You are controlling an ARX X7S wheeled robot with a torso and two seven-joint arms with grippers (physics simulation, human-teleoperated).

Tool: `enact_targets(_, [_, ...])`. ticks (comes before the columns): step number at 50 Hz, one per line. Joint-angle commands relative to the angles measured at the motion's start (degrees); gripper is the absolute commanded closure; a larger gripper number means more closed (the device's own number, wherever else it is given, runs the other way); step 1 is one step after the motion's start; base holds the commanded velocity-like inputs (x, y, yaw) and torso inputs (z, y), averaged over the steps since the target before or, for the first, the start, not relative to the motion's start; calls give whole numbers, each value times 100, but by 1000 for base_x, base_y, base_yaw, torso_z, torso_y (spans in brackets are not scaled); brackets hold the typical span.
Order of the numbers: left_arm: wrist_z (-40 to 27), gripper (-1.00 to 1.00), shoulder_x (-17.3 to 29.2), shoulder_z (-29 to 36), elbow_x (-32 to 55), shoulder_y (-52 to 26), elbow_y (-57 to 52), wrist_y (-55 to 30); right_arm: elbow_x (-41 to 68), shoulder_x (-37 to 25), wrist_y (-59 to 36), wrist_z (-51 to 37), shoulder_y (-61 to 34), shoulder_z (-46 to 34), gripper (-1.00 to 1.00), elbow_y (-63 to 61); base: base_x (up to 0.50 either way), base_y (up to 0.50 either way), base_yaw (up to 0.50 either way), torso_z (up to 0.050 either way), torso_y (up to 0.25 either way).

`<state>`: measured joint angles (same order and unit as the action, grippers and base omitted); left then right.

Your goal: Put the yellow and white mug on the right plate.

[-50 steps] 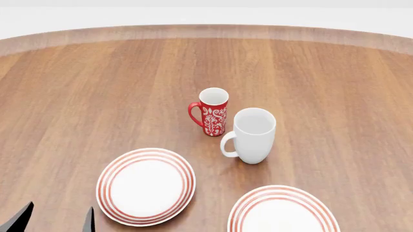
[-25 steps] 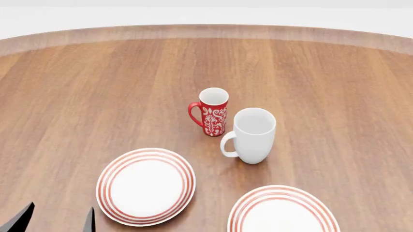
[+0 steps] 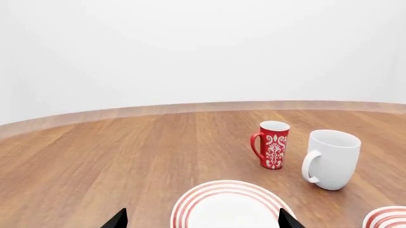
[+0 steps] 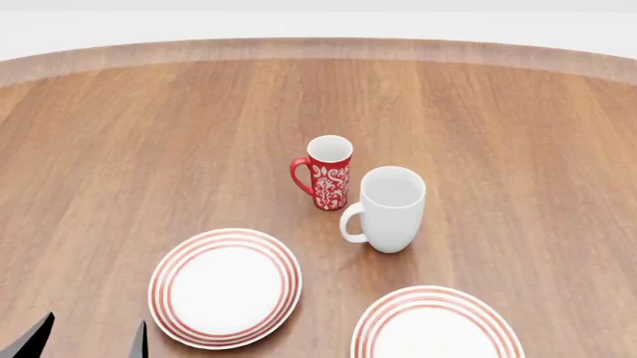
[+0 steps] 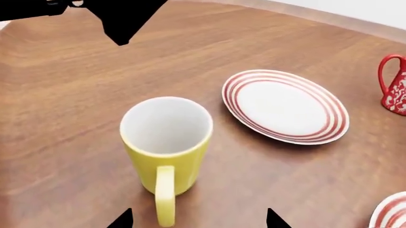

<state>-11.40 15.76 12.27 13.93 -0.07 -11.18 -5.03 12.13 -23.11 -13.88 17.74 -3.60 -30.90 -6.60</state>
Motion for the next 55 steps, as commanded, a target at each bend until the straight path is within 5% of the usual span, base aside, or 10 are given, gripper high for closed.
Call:
enact_targets(1, [-22,-100,19,23,19,3,4,13,-65,178,21,81,-242,-154,-100,307,0,0,0,0,0])
enact_targets(55, [-100,-100,94,130,93,-15,70,76,-161,839,708,373,-906,-548,-100,2164,0,0,0,0,0])
